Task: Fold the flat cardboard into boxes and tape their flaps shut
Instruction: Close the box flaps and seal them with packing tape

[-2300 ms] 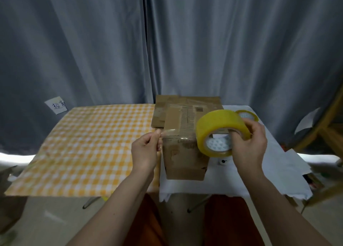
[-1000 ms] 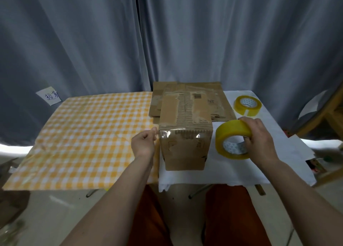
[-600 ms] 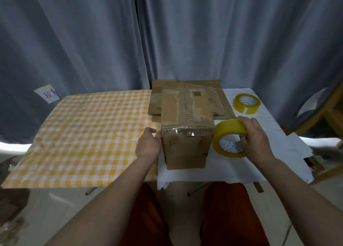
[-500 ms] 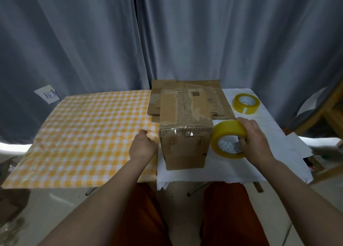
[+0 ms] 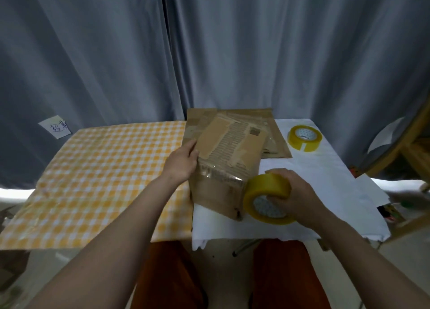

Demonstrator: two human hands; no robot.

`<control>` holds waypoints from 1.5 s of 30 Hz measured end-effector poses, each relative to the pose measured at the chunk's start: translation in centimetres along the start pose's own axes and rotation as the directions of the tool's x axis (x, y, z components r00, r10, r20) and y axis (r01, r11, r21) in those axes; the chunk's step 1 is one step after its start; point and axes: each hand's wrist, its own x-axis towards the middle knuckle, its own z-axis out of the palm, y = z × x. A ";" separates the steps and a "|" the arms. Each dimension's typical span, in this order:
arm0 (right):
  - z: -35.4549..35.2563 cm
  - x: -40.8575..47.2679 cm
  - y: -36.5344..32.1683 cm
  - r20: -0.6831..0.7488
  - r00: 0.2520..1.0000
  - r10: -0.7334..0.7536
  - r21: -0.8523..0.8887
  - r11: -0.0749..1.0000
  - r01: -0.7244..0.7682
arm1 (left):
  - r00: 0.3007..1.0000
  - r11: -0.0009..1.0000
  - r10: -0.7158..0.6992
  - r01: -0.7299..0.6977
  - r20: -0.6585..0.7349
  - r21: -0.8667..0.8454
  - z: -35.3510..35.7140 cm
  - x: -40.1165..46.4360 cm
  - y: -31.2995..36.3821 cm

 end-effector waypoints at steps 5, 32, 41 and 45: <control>1.8 -0.5 -2.1 0.083 0.996 0.009 0.114 0.993 -0.019 | 0.998 0.896 0.043 -0.017 -0.050 0.445 -0.2 -0.7 2.0; 3.9 0.1 -5.0 0.374 0.923 0.094 0.528 0.797 -0.295 | 0.811 0.656 0.307 -0.560 0.498 0.506 0.9 0.9 3.5; 7.4 0.2 -4.3 0.412 0.901 0.139 0.508 0.786 -0.353 | 0.895 0.828 0.385 -0.443 0.227 0.345 1.7 0.6 1.6; 7.3 0.2 -3.4 0.380 0.909 0.172 0.465 0.814 -0.349 | 0.989 0.993 -0.029 0.012 -0.144 -0.120 3.8 -2.6 0.9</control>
